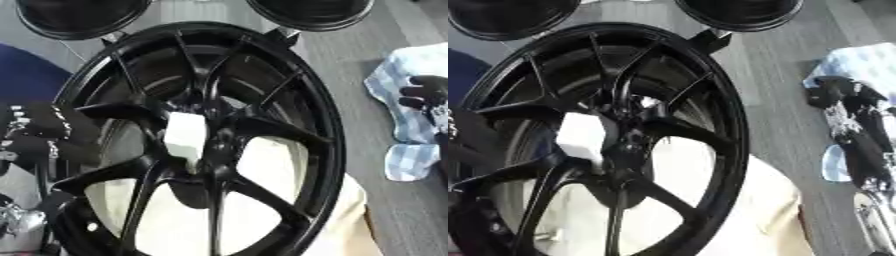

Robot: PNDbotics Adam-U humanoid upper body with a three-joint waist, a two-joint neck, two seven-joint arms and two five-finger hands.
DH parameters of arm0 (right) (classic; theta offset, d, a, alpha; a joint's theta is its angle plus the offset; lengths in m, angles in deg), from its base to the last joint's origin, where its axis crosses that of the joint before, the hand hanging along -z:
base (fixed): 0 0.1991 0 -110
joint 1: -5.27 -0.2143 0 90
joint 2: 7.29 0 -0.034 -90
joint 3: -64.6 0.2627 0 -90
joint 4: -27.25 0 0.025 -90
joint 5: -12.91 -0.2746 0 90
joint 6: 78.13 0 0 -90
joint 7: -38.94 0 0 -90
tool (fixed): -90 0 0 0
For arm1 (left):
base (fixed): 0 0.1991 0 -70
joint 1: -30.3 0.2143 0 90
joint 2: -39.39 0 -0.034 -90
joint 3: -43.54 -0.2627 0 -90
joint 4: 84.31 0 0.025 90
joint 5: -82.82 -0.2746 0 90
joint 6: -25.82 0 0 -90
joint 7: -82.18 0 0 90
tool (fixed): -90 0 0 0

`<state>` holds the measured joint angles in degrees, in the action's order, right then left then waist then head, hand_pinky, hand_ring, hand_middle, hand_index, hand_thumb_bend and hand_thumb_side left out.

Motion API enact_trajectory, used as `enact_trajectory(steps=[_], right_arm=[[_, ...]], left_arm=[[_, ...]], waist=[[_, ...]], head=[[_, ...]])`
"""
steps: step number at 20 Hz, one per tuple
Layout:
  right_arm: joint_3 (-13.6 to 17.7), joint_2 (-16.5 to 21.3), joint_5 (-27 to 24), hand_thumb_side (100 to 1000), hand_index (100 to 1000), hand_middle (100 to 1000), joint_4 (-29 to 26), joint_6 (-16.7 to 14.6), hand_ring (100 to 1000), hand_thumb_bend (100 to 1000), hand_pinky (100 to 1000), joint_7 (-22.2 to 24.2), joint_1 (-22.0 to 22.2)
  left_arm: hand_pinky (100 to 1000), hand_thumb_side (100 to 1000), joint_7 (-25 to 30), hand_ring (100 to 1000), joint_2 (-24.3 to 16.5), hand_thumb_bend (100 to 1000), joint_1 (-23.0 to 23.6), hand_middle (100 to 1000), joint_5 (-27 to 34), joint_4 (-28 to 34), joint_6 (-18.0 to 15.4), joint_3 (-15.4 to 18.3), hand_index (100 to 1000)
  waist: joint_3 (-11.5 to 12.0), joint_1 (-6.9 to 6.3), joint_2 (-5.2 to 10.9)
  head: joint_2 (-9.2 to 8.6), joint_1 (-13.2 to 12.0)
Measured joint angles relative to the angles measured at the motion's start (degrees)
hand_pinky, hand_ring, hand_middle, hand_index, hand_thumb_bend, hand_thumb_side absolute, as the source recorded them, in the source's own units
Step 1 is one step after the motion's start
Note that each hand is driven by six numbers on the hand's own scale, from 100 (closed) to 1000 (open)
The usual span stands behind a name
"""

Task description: Pull the pin out of the wheel hub.

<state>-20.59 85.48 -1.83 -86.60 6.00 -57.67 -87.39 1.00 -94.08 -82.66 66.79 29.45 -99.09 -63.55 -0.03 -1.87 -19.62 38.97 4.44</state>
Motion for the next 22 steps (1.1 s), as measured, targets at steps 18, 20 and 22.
enact_trajectory(steps=[18, 20, 22], right_arm=[[-0.59, 1.26, -0.16, 457, 570, 694, 0.0, 1.13, 726, 321, 751, 0.59, -0.04], [-0.59, 1.29, -0.31, 457, 570, 694, 0.0, 1.25, 726, 321, 751, 0.47, -0.06], [-0.58, 1.29, -0.41, 458, 569, 693, 0.0, 1.29, 724, 319, 751, 0.42, -0.06]], left_arm=[[898, 568, 10.64, 904, -1.98, 275, -17.53, 781, 15.21, 0.35, 11.61, -5.98, 896], [898, 568, 12.55, 904, -0.77, 275, -18.91, 781, 15.9, 0.35, 13.51, -6.03, 896], [931, 493, 14.45, 931, 0.19, 345, -20.05, 796, 16.55, 0.35, 15.42, -6.07, 903]], waist=[[-0.69, -2.57, 0.47], [-0.63, -2.61, 0.48], [-0.56, -2.6, 0.48]], head=[[0.2, -0.73], [0.22, -0.65], [0.24, -0.49]])
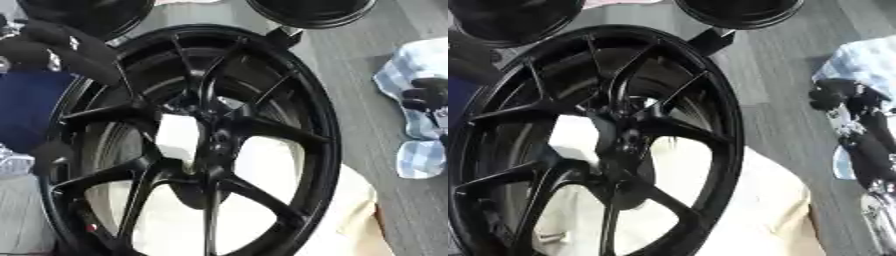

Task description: Pull the pin out of the wheel hub.

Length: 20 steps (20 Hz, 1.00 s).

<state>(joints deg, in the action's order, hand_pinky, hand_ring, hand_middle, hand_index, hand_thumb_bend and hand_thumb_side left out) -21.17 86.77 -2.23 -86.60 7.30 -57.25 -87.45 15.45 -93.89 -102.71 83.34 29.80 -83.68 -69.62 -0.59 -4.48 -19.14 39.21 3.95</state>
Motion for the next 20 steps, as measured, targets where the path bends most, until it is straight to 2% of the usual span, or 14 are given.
enact_trajectory(steps=[2, 5, 8, 10, 15, 20], right_arm=[[0.0, 0.0, -0.1, 458, 569, 692, 0.0, 0.09, 723, 319, 751, -0.04, -0.1], [0.0, 0.0, -0.19, 458, 568, 691, 0.0, 0.23, 722, 318, 751, -0.07, -0.11], [0.0, 0.0, -0.26, 458, 568, 691, 0.0, 0.29, 722, 318, 751, -0.13, -0.08], [0.01, 0.01, -0.33, 458, 568, 691, 0.0, 0.3, 722, 318, 751, -0.15, 0.01], [0.02, 0.04, -0.52, 457, 568, 690, 0.0, 0.28, 722, 317, 751, -0.22, 0.24], [0.05, 0.08, -0.74, 457, 568, 690, 0.0, 0.34, 722, 317, 751, -0.37, 0.26]], left_arm=[[943, 465, 1.87, 937, 1.06, 368, -1.25, 797, 0.47, 0.0, 1.87, -0.34, 907], [961, 471, 4.6, 950, 4.18, 415, -3.76, 810, 0.14, 0.0, 4.6, -1.5, 918], [985, 519, 7.26, 967, 6.7, 501, -5.24, 822, -1.31, 0.0, 7.26, -2.79, 929], [990, 583, 9.09, 971, 7.64, 567, -6.11, 821, -2.0, 0.0, 9.09, -3.12, 929], [982, 638, 13.69, 965, 9.01, 562, -8.23, 804, -1.2, 0.0, 13.69, -2.81, 917], [973, 641, 17.73, 957, 11.2, 556, -10.05, 797, -0.67, 0.0, 18.26, -2.37, 912]], waist=[[-0.15, 0.01, 0.0], [-0.08, 0.01, 0.02], [0.08, 0.01, 0.12], [0.32, 0.01, 0.29], [0.8, 0.02, 0.46], [1.05, 0.04, 0.69]], head=[[0.05, 0.0], [0.46, 0.05], [0.5, 0.22], [0.52, 0.26], [0.99, 0.48], [1.36, 0.74]])
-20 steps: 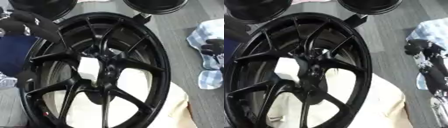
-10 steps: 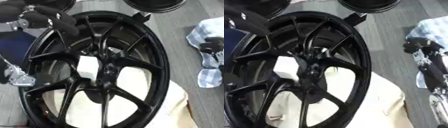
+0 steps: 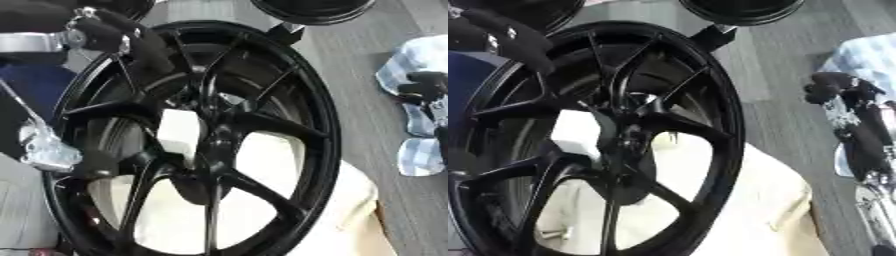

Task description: Pull the pin out of the wheel hub.

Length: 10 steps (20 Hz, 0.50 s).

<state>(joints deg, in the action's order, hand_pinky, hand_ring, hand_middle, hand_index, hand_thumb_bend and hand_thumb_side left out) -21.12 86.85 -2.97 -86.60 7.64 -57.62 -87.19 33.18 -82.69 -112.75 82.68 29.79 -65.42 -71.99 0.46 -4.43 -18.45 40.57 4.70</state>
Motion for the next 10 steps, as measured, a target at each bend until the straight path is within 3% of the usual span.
enact_trajectory(steps=[10], right_arm=[[0.17, 0.02, -0.56, 457, 569, 689, 0.0, -0.05, 722, 316, 752, -0.06, 0.01]], left_arm=[[951, 632, 1.68, 937, 3.7, 539, -0.36, 777, -6.37, 0.0, 9.3, -2.06, 897]], waist=[[-0.08, 0.04, 0.11]], head=[[0.89, 0.01]])
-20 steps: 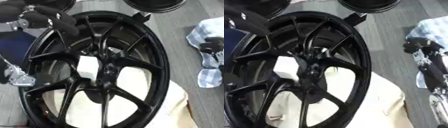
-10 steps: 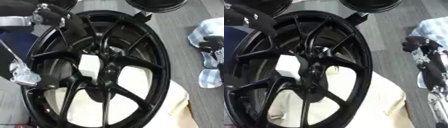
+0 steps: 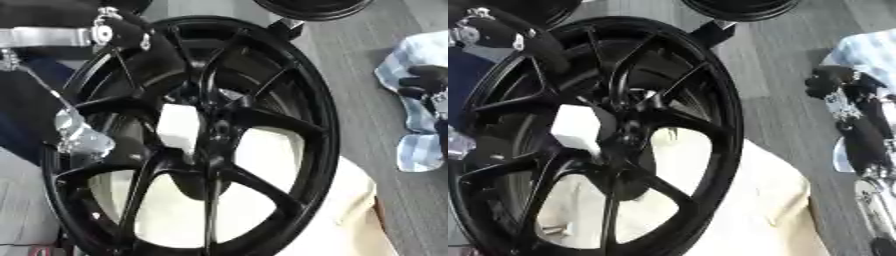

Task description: Pull the pin out of the wheel hub.

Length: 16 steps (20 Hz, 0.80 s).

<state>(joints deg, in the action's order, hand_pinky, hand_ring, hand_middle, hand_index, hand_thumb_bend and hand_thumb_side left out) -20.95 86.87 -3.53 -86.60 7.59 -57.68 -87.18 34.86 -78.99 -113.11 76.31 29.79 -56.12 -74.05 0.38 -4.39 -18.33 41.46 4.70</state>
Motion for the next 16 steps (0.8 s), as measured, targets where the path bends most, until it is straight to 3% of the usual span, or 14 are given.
enact_trajectory(steps=[16], right_arm=[[0.13, 0.0, -0.38, 460, 569, 688, 0.0, 0.0, 722, 315, 753, 0.0, -0.35]], left_arm=[[949, 580, 0.07, 927, 3.28, 536, -1.12, 768, -1.54, -0.01, 15.07, -3.29, 889]], waist=[[-0.86, -0.03, -0.01]], head=[[0.75, -0.53]])
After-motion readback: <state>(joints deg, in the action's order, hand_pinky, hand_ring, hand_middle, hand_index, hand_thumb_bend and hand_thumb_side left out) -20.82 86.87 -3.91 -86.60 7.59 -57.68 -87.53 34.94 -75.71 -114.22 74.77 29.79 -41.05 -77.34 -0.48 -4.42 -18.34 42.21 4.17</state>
